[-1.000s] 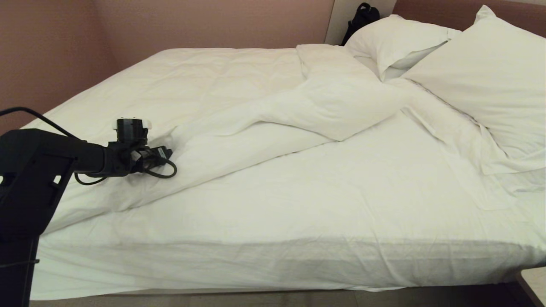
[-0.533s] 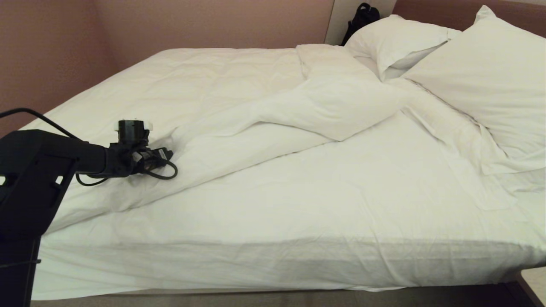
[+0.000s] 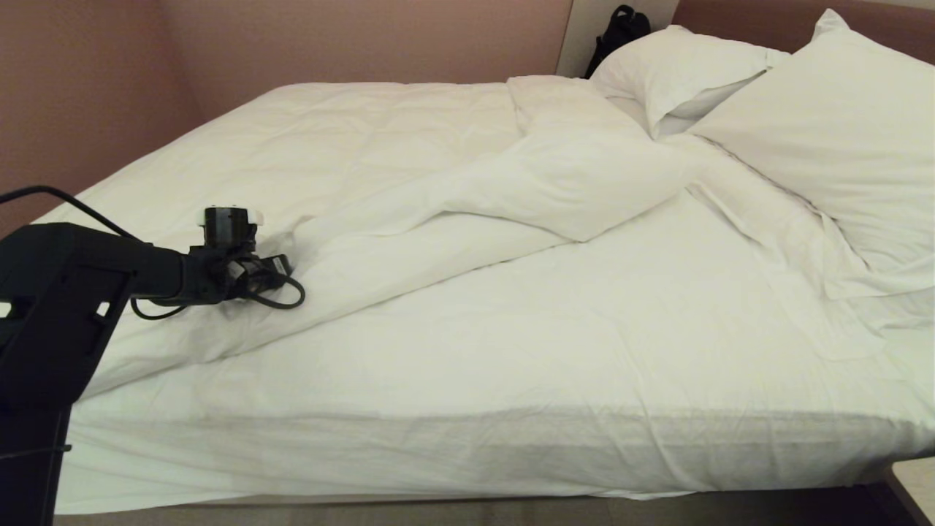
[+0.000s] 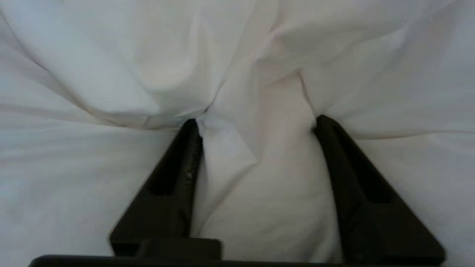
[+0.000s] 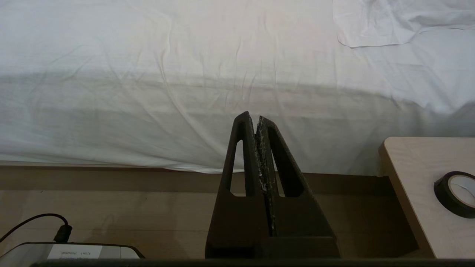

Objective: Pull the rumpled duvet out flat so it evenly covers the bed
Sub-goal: Flatten the corners of the folded blanket

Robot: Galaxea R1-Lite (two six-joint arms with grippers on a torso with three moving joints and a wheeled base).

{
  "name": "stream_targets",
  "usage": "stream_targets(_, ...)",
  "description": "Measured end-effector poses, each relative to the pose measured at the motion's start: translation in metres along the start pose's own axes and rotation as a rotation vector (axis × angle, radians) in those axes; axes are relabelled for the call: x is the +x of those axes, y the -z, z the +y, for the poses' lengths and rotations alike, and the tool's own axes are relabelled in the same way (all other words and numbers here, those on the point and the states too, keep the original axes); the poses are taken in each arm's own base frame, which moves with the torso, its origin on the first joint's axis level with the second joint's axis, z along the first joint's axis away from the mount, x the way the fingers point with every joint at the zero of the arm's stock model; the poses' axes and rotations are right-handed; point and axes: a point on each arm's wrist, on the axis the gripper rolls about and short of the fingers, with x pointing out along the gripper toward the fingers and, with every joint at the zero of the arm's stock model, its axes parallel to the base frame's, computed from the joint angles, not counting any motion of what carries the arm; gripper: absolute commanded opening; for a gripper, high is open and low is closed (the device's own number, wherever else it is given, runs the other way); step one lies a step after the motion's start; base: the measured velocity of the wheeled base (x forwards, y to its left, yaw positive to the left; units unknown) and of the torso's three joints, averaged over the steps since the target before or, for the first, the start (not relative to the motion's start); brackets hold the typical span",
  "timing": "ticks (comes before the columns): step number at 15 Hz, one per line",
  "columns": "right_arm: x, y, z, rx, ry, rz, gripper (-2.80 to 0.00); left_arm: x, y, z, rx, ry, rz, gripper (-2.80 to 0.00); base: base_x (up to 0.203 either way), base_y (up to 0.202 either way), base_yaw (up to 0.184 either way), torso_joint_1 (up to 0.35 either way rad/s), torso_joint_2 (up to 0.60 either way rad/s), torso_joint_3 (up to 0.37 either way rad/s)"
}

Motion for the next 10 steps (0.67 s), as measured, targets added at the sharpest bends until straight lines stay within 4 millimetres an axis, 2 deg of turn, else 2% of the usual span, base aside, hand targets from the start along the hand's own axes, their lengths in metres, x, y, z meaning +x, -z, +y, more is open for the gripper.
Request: stream_targets(10,0.0000,0.0000,0.0000,0.000,0.000,0.000,-2.80,-0.0022,0.0022,-0.0047,0.005,0.007,0.005,-2.80,0.000,0.000,0.000,0.000,0.00,0.000)
